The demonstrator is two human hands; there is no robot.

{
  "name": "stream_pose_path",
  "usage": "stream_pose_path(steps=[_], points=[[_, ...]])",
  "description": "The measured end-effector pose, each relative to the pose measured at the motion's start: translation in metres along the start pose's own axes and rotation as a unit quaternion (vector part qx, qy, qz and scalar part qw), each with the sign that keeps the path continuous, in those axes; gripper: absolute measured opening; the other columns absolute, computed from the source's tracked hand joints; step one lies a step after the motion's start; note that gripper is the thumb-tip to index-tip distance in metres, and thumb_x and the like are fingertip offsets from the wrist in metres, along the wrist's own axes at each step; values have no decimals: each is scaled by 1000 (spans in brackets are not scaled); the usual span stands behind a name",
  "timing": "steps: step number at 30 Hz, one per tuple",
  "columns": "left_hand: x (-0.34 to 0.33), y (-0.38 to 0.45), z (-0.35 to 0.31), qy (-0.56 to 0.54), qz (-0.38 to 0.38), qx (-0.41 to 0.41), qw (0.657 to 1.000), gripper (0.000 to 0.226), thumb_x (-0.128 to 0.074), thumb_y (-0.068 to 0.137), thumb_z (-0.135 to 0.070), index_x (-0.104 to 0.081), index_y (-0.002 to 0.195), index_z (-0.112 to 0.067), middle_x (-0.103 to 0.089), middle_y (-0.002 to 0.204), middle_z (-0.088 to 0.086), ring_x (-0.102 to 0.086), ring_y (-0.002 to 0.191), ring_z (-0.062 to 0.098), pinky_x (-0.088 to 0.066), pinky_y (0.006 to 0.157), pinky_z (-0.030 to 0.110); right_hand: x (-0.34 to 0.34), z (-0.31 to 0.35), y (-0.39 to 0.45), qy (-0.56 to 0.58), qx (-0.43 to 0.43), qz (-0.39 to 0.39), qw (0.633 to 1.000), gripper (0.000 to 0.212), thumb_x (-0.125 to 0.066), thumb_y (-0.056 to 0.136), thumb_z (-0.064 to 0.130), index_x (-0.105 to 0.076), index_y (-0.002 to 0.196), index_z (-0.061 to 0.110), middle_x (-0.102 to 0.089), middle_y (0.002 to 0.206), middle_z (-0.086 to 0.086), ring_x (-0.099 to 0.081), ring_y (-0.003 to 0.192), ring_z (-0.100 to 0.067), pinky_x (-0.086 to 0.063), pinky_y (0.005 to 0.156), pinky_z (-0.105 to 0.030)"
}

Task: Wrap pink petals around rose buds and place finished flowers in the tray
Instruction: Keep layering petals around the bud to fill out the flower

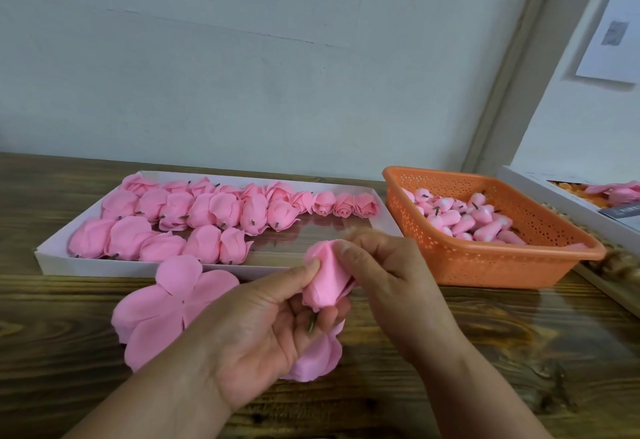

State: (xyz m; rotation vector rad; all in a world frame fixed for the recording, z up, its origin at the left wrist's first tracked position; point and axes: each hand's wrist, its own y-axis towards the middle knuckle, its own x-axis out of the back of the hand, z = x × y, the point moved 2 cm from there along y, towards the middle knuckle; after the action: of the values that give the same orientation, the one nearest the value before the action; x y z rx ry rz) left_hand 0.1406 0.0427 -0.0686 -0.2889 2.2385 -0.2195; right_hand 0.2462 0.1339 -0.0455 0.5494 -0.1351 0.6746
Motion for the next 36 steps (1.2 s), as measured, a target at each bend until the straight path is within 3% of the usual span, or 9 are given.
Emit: stream_pose_path(steps=[5,10,14,17,21,26,29,33,36], points=[[1,1,1,30,-5,-22,999,45,-69,64,-10,-65,102,13,-68,93,29,-69,63,29,-55,45,24,-5,-5,0,33,-31,-15,999,45,-53,94,21,-52,75,-19,-47,65,-38,-44,58,-23,-36,49,-46],[0,1,0,-3,-8,4,1000,41,-66,65,-9,-65,100,13,-69,90,29,-68,56,30,-55,42,25,5,-9,1,86,-73,40,993,46,-58,91,26,-54,82,-19,-53,71,-16,-46,67,-20,-41,63,-30],[0,0,2,65,-22,-14,998,43,-66,63,-9,-66,102,10,-70,86,27,-67,55,27,-55,44,23,2,-7,0,82,-85,55,991,59,-68,73,40,-53,73,-17,-52,66,-22,-45,65,-24,-37,62,-38],[2,1,5,141,-17,-46,989,49,-66,67,-14,-60,106,16,-65,86,26,-65,53,24,-52,45,22,-3,-11,2,70,-101,35,992,61,-68,83,35,-49,78,-22,-46,64,-40,-44,61,-25,-35,56,-39],[3,3,5,117,-19,-45,992,55,-66,67,-12,-56,111,19,-63,91,30,-66,62,28,-53,46,23,-3,-18,6,123,-115,36,985,69,-59,82,43,-48,82,-26,-48,67,-26,-46,67,-27,-36,60,-40],[4,9,-3,40,-42,-51,997,47,-64,65,-8,-61,107,13,-66,90,27,-68,57,29,-56,45,24,3,-24,9,194,-130,74,970,15,-65,73,16,-59,69,3,-57,68,-10,-54,70,-19,-45,70,-28],[7,11,-3,28,-52,-48,997,43,-65,65,-8,-62,103,11,-69,87,27,-68,58,28,-56,45,25,3,-25,10,189,-131,67,971,9,-62,73,11,-62,65,7,-61,65,-8,-57,66,-16,-48,66,-24],[10,12,-2,45,-51,-67,995,31,-65,65,-8,-68,90,9,-70,88,27,-70,64,27,-57,48,25,3,-20,9,118,-102,55,986,27,-62,81,-9,-64,62,12,-65,58,-1,-60,56,-9,-49,58,-19],[9,11,-2,65,-47,-98,992,40,-65,64,-9,-64,100,7,-71,92,26,-73,73,27,-56,50,24,4,-18,7,89,-91,39,991,16,-65,81,-7,-63,75,8,-63,56,0,-55,49,-11,-47,51,-22]])
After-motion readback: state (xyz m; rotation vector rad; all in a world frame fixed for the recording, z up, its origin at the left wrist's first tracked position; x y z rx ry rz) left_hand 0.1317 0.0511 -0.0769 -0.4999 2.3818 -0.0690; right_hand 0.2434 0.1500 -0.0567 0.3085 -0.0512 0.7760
